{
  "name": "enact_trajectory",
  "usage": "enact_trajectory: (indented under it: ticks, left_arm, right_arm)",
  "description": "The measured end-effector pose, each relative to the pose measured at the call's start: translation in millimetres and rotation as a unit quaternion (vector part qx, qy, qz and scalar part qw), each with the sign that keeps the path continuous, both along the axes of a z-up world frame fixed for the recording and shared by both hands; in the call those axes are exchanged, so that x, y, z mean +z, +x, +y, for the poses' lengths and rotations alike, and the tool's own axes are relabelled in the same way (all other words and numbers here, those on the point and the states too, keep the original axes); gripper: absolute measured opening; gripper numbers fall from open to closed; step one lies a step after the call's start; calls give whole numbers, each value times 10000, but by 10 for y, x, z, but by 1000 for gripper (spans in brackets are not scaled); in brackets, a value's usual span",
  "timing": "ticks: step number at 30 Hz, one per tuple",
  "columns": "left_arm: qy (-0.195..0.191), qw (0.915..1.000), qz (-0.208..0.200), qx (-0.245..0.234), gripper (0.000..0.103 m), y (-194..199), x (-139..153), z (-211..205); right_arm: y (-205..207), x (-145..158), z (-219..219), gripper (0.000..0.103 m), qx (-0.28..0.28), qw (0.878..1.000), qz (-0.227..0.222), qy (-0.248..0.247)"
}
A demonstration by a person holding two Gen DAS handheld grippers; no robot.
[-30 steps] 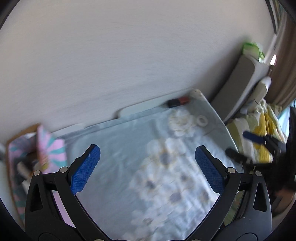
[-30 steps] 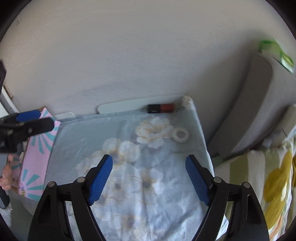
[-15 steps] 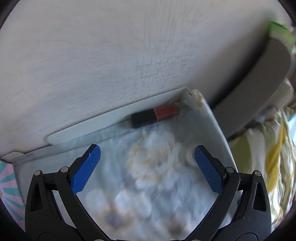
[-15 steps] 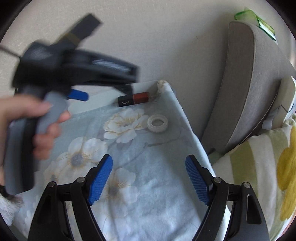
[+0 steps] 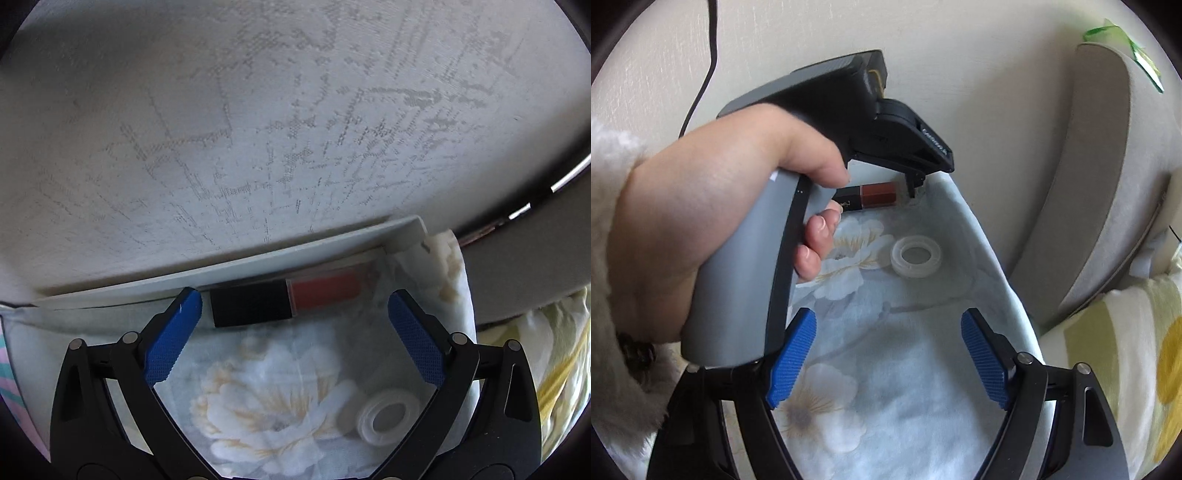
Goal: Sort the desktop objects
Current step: 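Grasp the lipstick tube with left gripper while right grasps clear tape roll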
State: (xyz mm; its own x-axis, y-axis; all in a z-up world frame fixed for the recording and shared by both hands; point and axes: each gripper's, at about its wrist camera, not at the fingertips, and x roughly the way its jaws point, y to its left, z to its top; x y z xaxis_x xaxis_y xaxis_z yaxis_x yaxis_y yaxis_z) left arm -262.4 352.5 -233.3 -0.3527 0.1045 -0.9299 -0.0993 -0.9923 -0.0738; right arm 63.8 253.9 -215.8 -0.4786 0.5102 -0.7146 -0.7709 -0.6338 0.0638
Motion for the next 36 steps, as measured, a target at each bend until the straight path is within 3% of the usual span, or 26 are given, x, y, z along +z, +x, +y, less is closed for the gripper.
enact_trajectory:
  ticks: [6,9,15,20,23,28,31,32,36]
  left_arm:
    - [-217,9997,-84,-1,89,54,-64,14]
    - [-208,9997,-78,98,89,81,-58,14]
    - [143,9994,-40,324,83,146,5,-131]
    - [214,9997,-54,74,83,275,115,-306]
    - [-32,9997,163,-167,83,469,301,-491]
    - [-433,9977,314,-410,83,828,488,-813]
    - [-374,9984,250,-349,83,1008,531,-970]
    - [-352,9985,242,-333,83,1040,538,-996]
    - [-179,9993,165,-267,83,1212,579,-1131]
  right_arm:
    - [52,-33,99,78,114,9995,63,-272]
    - [95,-20,109,78,102,9996,49,-253]
    - [176,-11,177,78,73,9995,63,-314]
    - [212,20,188,78,117,9994,107,-300]
    - [193,24,215,78,114,9989,226,-382]
    - [68,-17,330,78,-335,9985,55,-429]
    - [-34,22,338,71,-624,9975,-154,-285]
    - [-92,17,338,63,-645,9972,-295,-257]
    - [-212,57,410,60,-1137,9910,-676,-204]
